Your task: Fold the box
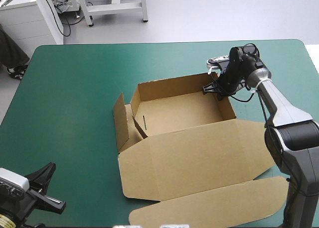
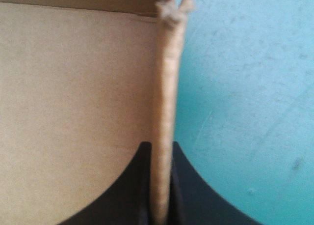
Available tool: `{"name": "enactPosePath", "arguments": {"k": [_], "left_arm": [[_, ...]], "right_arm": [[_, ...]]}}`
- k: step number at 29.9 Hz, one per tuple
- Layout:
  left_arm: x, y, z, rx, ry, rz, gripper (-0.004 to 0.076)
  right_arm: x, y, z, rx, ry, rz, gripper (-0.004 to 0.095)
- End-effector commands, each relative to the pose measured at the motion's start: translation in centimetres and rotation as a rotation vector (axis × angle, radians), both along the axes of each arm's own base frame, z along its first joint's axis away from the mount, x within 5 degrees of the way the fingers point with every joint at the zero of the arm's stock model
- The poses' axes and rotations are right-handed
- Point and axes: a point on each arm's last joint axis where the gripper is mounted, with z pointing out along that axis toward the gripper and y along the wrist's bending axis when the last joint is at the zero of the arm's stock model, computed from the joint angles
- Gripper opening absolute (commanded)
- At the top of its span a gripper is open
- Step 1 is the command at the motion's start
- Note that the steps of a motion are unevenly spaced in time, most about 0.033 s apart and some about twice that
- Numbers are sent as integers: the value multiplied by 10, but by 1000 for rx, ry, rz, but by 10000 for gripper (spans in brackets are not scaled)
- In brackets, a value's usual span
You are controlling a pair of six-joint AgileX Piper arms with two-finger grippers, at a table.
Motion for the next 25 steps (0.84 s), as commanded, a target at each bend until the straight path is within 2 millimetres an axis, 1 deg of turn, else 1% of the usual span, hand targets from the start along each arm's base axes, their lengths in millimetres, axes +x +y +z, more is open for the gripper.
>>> {"name": "enactPosePath", "arguments": {"k": [1,3,8,10,14,16,19,21,24,25], "left_arm": [[1,-2,12,-29,-71,-12,-8],[1,-2,12,-29,-71,-12,-8],[1,-2,12,-29,-71,-12,-8],[1,-2,12,-29,-71,-12,-8],[1,-2,12,-29,-71,-12,-8],[1,-1,12,-28,-68,-11,-8],[1,-2,12,-61,-53,-2,-2],[1,-2,12,-62,-53,-1,26],[1,-2,12,-70,-50,-1,141],[1,-2,12,-77,-46,-3,203]], "right_arm": [[-18,-5,51,21,-100,9,-20],[-26,-7,67,21,-141,9,-20],[-58,-19,122,-2,-289,-6,-20],[-78,-27,150,-15,-368,-44,-20],[-116,-41,192,-27,-499,-85,-20],[-134,-46,208,-24,-551,-105,-20],[-151,-52,222,-27,-603,-128,-20],[-156,-53,226,-22,-617,-131,-20],[-157,-53,227,-11,-617,-131,-20],[-157,-52,226,-7,-614,-129,-20]]}}
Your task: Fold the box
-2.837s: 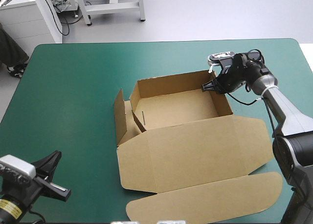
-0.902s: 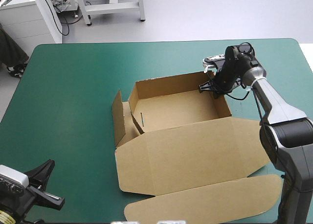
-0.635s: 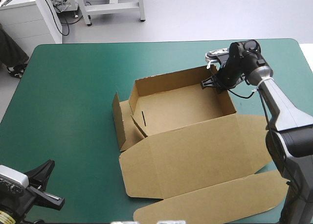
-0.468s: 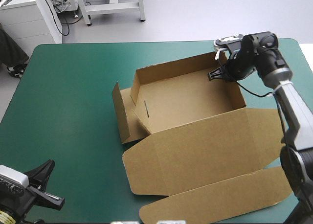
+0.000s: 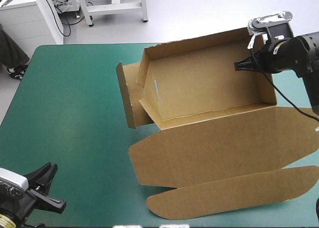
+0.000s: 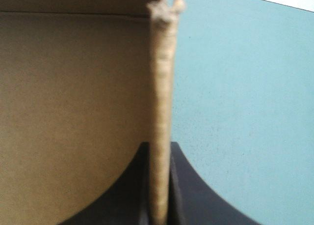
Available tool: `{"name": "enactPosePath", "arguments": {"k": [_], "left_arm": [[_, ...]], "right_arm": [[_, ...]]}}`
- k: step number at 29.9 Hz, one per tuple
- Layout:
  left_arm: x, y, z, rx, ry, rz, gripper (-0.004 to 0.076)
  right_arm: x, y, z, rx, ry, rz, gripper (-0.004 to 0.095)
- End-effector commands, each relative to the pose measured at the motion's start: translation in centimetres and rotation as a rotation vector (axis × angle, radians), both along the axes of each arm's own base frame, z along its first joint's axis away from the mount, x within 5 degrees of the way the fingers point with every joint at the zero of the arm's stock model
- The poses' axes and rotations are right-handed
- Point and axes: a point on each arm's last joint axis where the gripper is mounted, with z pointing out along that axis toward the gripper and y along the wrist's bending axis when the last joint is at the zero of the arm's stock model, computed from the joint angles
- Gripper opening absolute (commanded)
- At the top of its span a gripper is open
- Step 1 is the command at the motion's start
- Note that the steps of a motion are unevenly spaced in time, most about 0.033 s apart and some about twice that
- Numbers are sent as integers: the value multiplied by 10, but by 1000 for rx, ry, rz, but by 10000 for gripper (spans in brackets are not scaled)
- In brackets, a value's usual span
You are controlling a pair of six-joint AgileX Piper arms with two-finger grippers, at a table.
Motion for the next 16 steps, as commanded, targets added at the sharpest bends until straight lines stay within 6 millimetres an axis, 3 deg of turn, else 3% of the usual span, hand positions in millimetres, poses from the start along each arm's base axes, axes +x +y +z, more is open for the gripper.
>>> {"name": "enactPosePath", "arguments": {"k": [1,5,7,12,16], "left_arm": [[1,-2,12,-53,-59,-15,274],[1,-4,16,-86,-86,-24,540],[1,-6,17,-139,-86,-38,592],[0,-8,19,-170,-96,-56,566],[1,-9,24,-130,-152,-76,503]], "right_arm": [[-14,-3,16,24,-47,-7,-20],[-14,-1,15,42,-40,3,-20],[-14,-1,15,43,-39,4,-20],[-14,0,15,57,-37,12,-20],[-14,0,15,57,-36,14,-20]]}}
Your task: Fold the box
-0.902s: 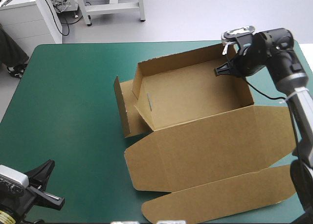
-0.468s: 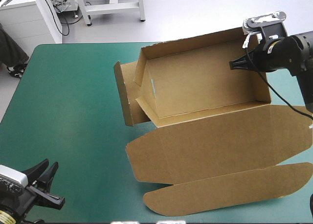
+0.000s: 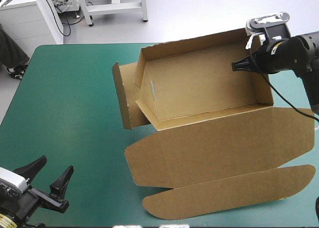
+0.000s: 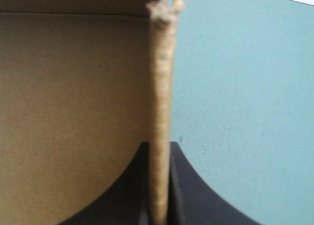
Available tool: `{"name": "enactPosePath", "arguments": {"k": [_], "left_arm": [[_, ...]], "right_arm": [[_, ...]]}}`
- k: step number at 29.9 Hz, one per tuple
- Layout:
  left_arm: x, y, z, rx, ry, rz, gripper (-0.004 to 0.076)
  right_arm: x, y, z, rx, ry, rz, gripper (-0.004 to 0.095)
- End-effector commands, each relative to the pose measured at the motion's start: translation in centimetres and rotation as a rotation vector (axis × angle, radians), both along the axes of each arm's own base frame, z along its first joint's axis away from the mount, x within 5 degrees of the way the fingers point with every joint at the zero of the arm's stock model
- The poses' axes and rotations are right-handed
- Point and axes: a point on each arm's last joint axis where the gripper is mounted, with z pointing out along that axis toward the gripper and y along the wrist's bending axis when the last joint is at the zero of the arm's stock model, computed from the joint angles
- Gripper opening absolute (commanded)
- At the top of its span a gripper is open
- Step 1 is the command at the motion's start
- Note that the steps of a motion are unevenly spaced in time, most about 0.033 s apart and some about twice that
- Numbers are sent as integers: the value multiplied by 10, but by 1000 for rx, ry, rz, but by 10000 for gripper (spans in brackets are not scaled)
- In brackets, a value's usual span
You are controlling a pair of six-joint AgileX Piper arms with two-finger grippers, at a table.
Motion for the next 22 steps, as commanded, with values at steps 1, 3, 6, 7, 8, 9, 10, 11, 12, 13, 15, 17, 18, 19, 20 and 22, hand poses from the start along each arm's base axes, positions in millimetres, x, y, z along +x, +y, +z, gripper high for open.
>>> {"name": "enactPosePath", "arguments": {"k": [1,3,6,7,8,9,10,11,12,13,15,17,18,19,20,22], "left_arm": [[4,-4,20,-14,-124,-26,491],[10,-8,26,-8,-116,-29,487],[26,-17,38,-4,-61,-19,487],[33,-20,42,-1,-37,-2,487],[40,-22,46,-2,-22,20,487],[50,-25,52,-1,-3,49,487],[57,-26,57,-13,5,84,487],[66,-29,60,-16,21,112,487],[74,-30,68,-24,20,144,487],[82,-34,71,-8,29,161,487],[98,-39,79,38,35,189,487],[109,-44,84,85,39,207,487],[118,-47,85,115,53,219,482],[123,-49,85,133,62,225,475],[130,-52,85,154,73,232,468],[141,-56,84,182,98,248,445]], "right_arm": [[-15,-3,16,24,-47,-1,-20],[-15,-3,16,19,-47,3,-20],[-15,-3,16,16,-48,9,-20],[-15,-3,16,16,-48,12,-20],[-15,-2,16,17,-47,13,-20],[-15,-2,16,19,-47,14,-20],[-15,-2,16,21,-46,15,-20],[-15,-2,16,21,-46,15,-20],[-15,-2,16,19,-47,19,-20],[-15,-2,16,21,-46,22,-20],[-15,-1,16,27,-45,33,-20],[-15,0,16,27,-44,38,-20],[-15,0,16,27,-44,38,-20],[-15,0,16,27,-44,38,-20],[-15,0,16,25,-45,41,-20],[-15,0,16,17,-46,47,-20]]}}
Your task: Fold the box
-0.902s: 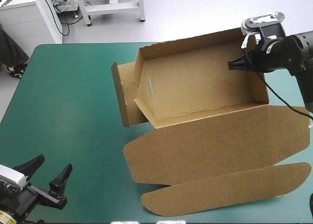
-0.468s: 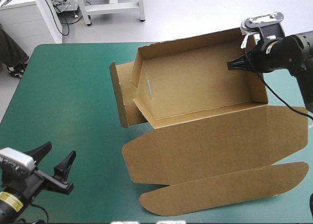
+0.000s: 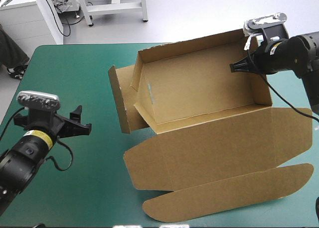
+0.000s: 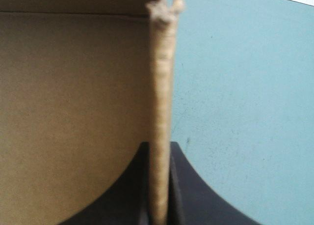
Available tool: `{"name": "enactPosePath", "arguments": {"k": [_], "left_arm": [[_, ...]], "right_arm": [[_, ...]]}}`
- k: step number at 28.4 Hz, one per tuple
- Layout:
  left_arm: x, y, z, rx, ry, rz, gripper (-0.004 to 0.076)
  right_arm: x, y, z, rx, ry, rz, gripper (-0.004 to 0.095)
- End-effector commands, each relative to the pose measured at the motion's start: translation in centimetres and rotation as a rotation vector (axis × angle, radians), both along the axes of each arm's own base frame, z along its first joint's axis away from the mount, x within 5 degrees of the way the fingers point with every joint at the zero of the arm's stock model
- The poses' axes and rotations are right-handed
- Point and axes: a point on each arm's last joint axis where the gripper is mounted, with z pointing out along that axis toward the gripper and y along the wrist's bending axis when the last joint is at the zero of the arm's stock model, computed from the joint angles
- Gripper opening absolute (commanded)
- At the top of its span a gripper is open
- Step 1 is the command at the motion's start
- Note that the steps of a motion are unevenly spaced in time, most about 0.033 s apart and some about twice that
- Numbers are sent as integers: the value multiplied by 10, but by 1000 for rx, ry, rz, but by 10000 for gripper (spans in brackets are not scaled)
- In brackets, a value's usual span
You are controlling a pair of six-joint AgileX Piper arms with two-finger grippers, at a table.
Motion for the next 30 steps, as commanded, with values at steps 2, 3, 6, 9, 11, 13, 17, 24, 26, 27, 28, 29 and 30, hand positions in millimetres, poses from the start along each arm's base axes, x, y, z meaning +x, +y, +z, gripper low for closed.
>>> {"name": "enactPosePath", "arguments": {"k": [2,3,6,9,11,13,17,24,26,27,28,29,30], "left_arm": [[26,-6,12,24,-19,36,417],[32,-6,10,27,-7,53,406],[46,4,6,12,19,127,389],[57,19,2,-44,37,194,389],[62,28,-1,-76,53,211,390],[67,35,-6,-95,84,211,390],[81,46,-21,-165,176,189,390],[120,30,-68,-388,425,-69,390],[128,24,-75,-457,444,-114,390],[131,23,-77,-470,443,-130,390],[134,21,-79,-490,441,-142,389],[136,20,-81,-506,441,-145,389],[138,19,-82,-542,445,-140,389]], "right_arm": [[-15,-3,16,7,-50,14,-21],[-15,-3,16,7,-50,16,-20],[-15,-3,16,5,-50,17,-20],[-15,-3,16,3,-50,20,-20],[-15,-3,16,3,-50,20,-20],[-15,-3,16,-1,-51,23,-20],[-15,-3,16,-2,-51,25,-20],[-15,-3,16,-4,-52,26,-20],[-15,-3,16,-4,-52,26,-20],[-15,-3,16,-4,-52,26,-20],[-15,-3,16,-4,-52,26,-20],[-15,-3,16,-4,-52,26,-20],[-15,-3,16,-5,-52,27,-20]]}}
